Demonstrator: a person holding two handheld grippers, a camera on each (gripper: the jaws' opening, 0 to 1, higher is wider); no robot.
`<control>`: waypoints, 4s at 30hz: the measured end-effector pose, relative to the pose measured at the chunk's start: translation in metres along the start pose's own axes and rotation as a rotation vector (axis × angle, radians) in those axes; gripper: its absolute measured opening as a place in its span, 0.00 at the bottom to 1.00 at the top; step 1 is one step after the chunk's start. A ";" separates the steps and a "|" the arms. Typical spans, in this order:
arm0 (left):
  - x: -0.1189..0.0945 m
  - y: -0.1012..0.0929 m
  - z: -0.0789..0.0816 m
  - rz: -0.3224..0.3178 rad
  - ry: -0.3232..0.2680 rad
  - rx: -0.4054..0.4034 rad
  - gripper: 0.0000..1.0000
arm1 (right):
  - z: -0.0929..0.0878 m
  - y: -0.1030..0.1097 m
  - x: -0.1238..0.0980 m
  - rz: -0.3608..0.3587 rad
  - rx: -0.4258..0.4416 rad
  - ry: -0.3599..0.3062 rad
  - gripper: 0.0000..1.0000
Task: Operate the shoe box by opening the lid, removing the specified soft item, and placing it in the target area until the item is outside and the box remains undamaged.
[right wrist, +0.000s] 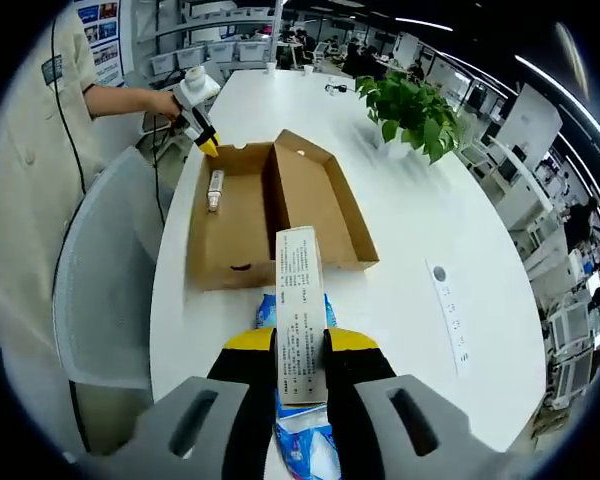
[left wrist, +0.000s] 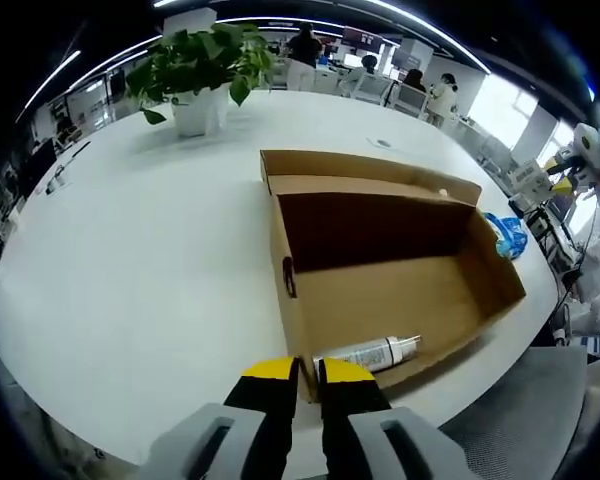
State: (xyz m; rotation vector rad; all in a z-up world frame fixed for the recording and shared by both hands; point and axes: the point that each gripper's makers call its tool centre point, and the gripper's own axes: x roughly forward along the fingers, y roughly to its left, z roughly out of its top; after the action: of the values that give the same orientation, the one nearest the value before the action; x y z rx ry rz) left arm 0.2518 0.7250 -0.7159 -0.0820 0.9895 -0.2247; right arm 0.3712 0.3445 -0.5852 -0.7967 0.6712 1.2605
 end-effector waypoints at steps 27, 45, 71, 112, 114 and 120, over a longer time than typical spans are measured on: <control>0.002 0.000 0.000 0.003 0.042 -0.014 0.07 | -0.091 -0.059 0.030 -0.006 0.051 0.111 0.15; 0.003 0.003 -0.001 0.026 0.085 -0.014 0.07 | -0.162 -0.072 0.051 0.036 0.062 0.211 0.15; 0.003 0.003 -0.003 0.034 0.113 -0.004 0.07 | -0.224 -0.076 0.046 0.081 -0.087 0.360 0.15; -0.010 -0.005 0.035 0.000 -0.018 0.218 0.23 | -0.171 -0.070 0.018 -0.135 0.057 0.229 0.52; -0.011 -0.008 0.040 -0.020 -0.029 0.248 0.23 | -0.165 -0.066 0.014 -0.153 0.080 0.198 0.54; -0.011 -0.017 0.051 -0.079 -0.032 0.353 0.28 | -0.150 -0.050 0.001 -0.190 0.138 0.137 0.59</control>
State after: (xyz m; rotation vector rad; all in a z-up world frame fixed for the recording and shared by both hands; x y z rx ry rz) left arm 0.2861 0.7091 -0.6758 0.1974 0.9032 -0.4656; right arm 0.4191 0.2154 -0.6638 -0.8166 0.7659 0.9839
